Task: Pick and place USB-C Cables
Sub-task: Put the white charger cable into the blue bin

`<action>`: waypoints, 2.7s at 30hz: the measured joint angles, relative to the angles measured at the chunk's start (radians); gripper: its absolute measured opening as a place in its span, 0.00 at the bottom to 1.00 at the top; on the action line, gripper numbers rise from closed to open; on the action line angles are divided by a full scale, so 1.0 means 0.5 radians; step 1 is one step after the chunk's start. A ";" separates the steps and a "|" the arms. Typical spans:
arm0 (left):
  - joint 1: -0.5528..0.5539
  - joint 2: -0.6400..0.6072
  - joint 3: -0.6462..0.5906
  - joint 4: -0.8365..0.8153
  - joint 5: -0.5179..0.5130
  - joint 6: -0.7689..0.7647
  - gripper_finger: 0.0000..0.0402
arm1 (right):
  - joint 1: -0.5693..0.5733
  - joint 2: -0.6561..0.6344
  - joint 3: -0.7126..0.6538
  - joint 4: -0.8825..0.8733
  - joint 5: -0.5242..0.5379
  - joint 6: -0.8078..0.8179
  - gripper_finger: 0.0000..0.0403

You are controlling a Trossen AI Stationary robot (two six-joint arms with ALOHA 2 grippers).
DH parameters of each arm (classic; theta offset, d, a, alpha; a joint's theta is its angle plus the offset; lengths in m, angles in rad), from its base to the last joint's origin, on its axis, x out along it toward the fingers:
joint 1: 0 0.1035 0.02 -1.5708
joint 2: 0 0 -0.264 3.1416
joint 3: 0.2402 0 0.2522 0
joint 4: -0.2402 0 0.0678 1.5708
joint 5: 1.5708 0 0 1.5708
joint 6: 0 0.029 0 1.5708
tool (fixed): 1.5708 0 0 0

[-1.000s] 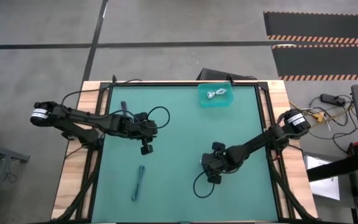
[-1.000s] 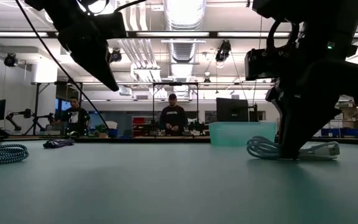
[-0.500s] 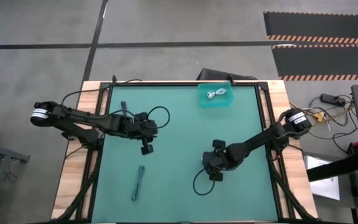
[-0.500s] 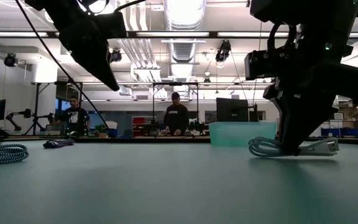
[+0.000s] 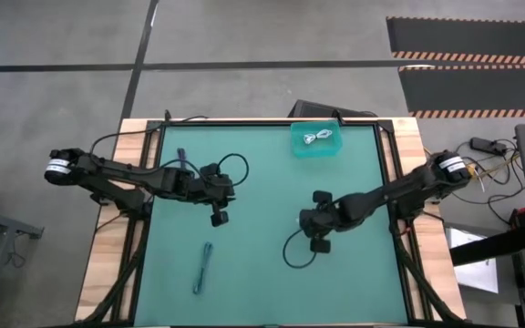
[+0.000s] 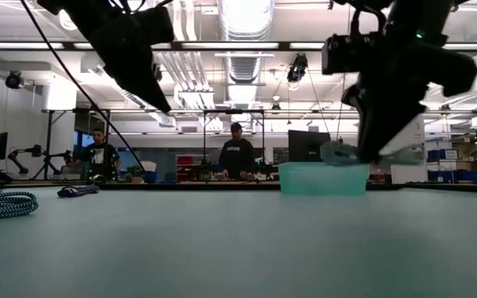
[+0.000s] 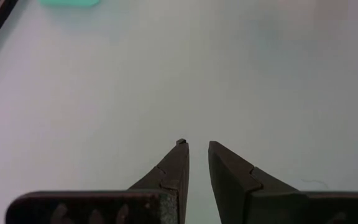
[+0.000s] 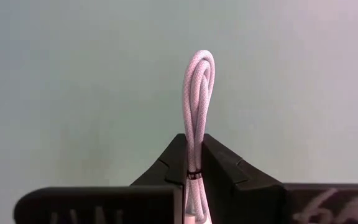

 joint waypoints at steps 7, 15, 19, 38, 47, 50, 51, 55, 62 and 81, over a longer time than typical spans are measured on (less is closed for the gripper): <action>0.000 0.000 0.000 0.031 0.000 -0.002 0.11 | -0.216 -0.155 0.051 -0.076 0.004 -0.276 0.05; 0.000 0.000 -0.001 0.077 0.000 -0.006 0.11 | -0.420 -0.102 0.394 -0.373 0.006 -0.620 0.05; 0.000 0.000 -0.002 0.080 -0.001 -0.050 0.11 | -0.517 -0.080 0.566 -0.501 0.007 -0.791 0.05; -0.001 0.000 -0.005 0.181 -0.001 -0.106 0.11 | -1.138 -0.012 0.988 -0.605 -0.009 -1.572 0.05; -0.001 0.000 -0.005 0.205 -0.001 -0.109 0.11 | -1.517 0.029 0.995 -0.623 -0.352 -2.176 0.05; -0.001 0.000 -0.005 0.233 -0.001 -0.110 0.11 | -1.647 0.044 0.994 -0.625 -0.427 -2.285 0.05; -0.001 0.000 -0.005 0.236 -0.001 -0.110 0.11 | -1.689 0.049 0.994 -0.624 -0.443 -2.316 0.05; -0.001 0.000 -0.005 0.264 -0.001 -0.114 0.11 | -1.846 0.084 0.993 -0.590 -0.556 -2.366 0.05; -0.004 0.000 -0.005 0.283 -0.001 -0.176 0.11 | -2.019 0.218 0.992 -0.503 -0.642 -2.422 0.05; -0.026 0.000 -0.005 0.288 -0.010 -0.268 0.11 | -2.247 0.578 0.991 -0.331 -0.734 -2.586 0.05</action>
